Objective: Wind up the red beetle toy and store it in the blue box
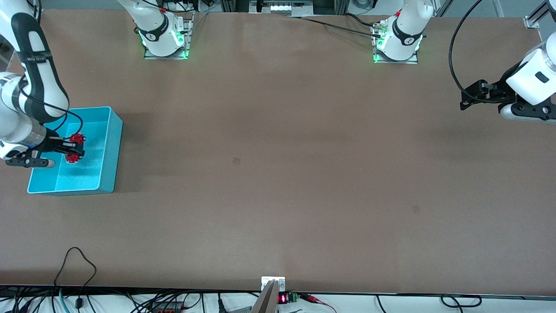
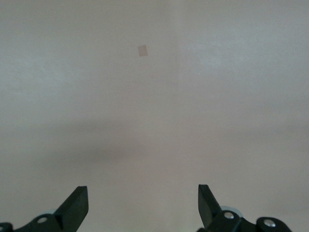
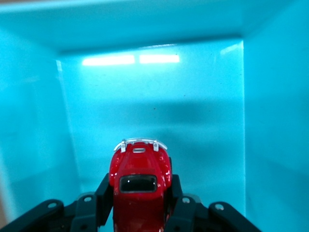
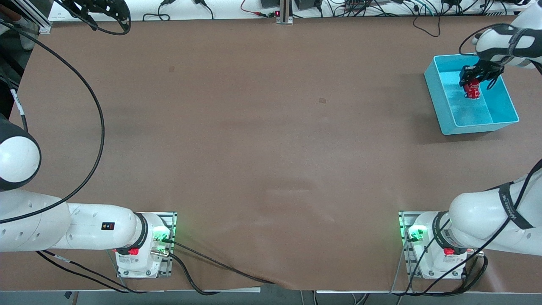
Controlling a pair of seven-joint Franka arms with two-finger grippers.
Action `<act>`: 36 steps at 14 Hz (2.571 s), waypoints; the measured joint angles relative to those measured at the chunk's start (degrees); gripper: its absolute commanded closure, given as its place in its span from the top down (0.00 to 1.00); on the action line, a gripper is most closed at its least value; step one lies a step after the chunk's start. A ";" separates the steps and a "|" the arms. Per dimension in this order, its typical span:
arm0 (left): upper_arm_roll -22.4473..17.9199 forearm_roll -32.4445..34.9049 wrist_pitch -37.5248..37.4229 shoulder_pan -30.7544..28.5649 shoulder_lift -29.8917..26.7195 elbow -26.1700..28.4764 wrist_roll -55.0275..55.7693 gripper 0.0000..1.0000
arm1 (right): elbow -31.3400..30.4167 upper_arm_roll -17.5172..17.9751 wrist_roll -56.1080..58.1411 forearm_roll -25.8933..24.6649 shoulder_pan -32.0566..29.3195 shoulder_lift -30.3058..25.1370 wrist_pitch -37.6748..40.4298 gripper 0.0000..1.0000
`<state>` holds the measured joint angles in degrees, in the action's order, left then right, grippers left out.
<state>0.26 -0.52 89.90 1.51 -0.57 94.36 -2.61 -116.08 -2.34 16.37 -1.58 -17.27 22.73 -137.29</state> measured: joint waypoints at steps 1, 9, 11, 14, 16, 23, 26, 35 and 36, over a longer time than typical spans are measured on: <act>0.04 0.00 -0.06 0.03 -0.01 -0.01 0.00 1.00 | 0.02 0.07 0.00 -0.02 0.01 1.62 -0.82 0.20; 0.80 0.00 -0.82 0.11 -0.05 -0.01 -0.02 1.00 | 0.03 0.04 0.31 -1.34 -0.43 8.09 -8.24 1.00; 1.51 0.00 -0.96 0.12 -0.07 -0.01 -0.04 1.00 | 0.34 0.02 0.63 -1.42 -0.63 8.20 -9.47 1.00; 1.83 0.00 -1.51 0.11 -0.13 -0.02 -0.04 1.00 | 2.89 0.40 0.64 -1.40 -0.43 4.94 -3.86 1.00; 1.83 0.00 -1.74 0.01 -0.21 -0.03 -0.04 1.00 | 6.15 1.14 0.44 -1.05 1.35 0.35 3.65 1.00; 1.83 0.00 -2.27 -0.07 -0.41 -0.05 -0.03 1.00 | 25.69 1.63 -13.35 3.95 13.52 -7.49 34.42 1.00; 1.83 0.00 -2.29 -0.07 -0.43 -0.06 -0.03 1.00 | 32.18 1.57 -17.39 3.71 16.72 -9.04 41.19 1.00; 1.83 0.00 -2.32 -0.10 -0.43 -0.11 -0.03 1.00 | 27.99 -2.72 -17.89 2.16 16.70 -15.86 44.91 1.00; 1.83 0.00 -2.32 -0.11 -0.43 -0.12 -0.03 1.00 | 25.74 -2.69 -17.86 1.42 16.73 -17.22 43.82 1.00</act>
<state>2.08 -0.52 87.58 1.41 -1.00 94.24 -2.64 -90.35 -5.04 -1.49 -0.16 -0.54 5.51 -93.48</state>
